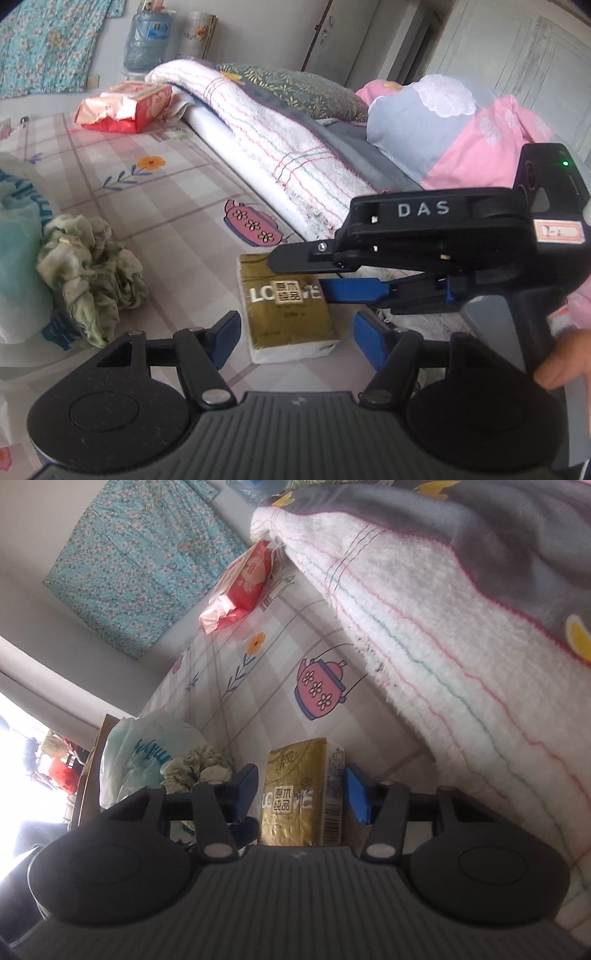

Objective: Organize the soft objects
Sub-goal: 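Move the right gripper back to the gold tissue pack on the bed, then close the right gripper on the gold tissue pack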

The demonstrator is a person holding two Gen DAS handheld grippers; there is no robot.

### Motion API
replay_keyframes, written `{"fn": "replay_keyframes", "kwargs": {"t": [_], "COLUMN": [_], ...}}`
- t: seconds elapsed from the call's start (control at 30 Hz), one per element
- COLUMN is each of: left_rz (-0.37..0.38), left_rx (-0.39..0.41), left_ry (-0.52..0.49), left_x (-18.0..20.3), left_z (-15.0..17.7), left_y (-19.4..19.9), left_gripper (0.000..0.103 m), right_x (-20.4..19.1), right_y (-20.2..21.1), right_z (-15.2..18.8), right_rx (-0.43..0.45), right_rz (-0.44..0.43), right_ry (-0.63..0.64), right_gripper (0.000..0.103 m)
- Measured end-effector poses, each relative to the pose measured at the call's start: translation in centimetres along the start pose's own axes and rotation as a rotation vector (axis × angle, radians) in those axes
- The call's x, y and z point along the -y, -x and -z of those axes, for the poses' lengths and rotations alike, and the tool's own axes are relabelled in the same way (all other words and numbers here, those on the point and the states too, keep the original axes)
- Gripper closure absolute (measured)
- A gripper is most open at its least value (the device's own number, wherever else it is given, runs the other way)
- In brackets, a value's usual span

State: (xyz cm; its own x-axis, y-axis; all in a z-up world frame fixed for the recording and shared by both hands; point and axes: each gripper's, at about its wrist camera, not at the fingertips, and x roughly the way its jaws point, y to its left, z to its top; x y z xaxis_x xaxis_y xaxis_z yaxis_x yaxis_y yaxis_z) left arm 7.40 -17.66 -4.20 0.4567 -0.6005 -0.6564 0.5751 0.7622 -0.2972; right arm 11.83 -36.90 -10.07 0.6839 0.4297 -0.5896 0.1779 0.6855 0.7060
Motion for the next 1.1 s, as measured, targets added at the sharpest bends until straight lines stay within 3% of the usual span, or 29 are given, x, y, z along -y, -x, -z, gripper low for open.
{"fn": "replay_keyframes", "kwargs": {"t": [0.3,0.57,0.87,1.1], "left_rz": [-0.042,-0.024,-0.010,-0.084], "left_rx": [-0.004,0.031,0.145,0.294], "left_ry": [0.034,0.044,0.026,0.036], "left_x": [-1.1,-1.0,-0.6,-1.9], "left_z": [0.3,0.6,-0.3,-1.4], "left_y": [0.4,2.4,6.8,12.8], "left_gripper": [0.035,0.036,0.036,0.036], "right_x": [-0.5,-1.2,-4.6,-11.1], "right_y": [-0.6,0.2,2.5,3.6], "right_z": [0.8,1.3,1.2,0.6], "right_rx": [-0.059,-0.060,-0.015,-0.006], "right_rz": [-0.057,-0.079,-0.093,-0.162], "right_ry": [-0.024,-0.041,0.032,0.160], "right_gripper": [0.053,0.053,0.053,0.052]}}
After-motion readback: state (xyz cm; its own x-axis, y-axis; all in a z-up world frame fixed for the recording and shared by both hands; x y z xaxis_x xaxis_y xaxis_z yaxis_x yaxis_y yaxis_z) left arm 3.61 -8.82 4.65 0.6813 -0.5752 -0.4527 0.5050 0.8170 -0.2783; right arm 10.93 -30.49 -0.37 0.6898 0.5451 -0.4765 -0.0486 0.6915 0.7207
